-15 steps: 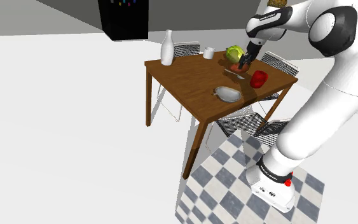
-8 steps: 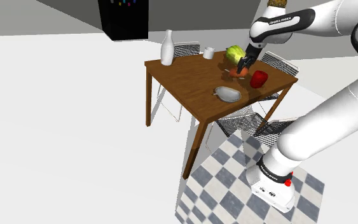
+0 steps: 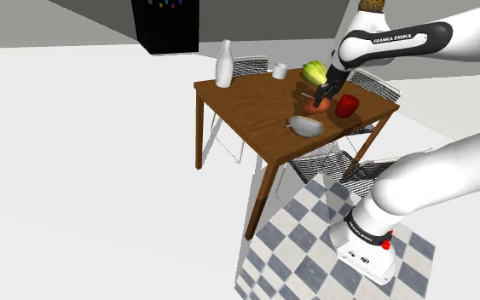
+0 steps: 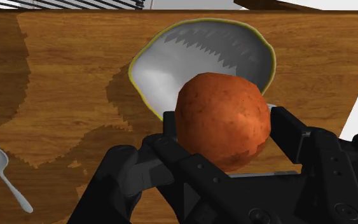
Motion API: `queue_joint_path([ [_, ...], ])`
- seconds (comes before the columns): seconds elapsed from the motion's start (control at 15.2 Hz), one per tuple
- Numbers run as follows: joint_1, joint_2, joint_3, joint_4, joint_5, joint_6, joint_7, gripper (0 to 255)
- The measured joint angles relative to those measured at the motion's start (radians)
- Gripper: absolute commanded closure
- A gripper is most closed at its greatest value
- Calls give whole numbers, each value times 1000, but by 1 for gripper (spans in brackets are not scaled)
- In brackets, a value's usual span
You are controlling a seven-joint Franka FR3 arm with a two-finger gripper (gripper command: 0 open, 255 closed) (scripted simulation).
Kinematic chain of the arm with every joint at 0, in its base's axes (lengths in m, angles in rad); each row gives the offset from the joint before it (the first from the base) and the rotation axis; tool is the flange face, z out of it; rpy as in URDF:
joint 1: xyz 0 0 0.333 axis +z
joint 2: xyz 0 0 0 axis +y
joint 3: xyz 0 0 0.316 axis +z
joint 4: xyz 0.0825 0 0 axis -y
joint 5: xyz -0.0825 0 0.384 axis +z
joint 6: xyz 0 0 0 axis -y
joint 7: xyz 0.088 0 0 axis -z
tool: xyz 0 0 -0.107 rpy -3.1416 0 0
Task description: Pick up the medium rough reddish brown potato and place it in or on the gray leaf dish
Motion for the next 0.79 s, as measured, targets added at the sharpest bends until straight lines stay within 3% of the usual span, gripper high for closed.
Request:
queue_joint_path([
  [0.79,0,60,-20,-114,-10,173,11,255],
])
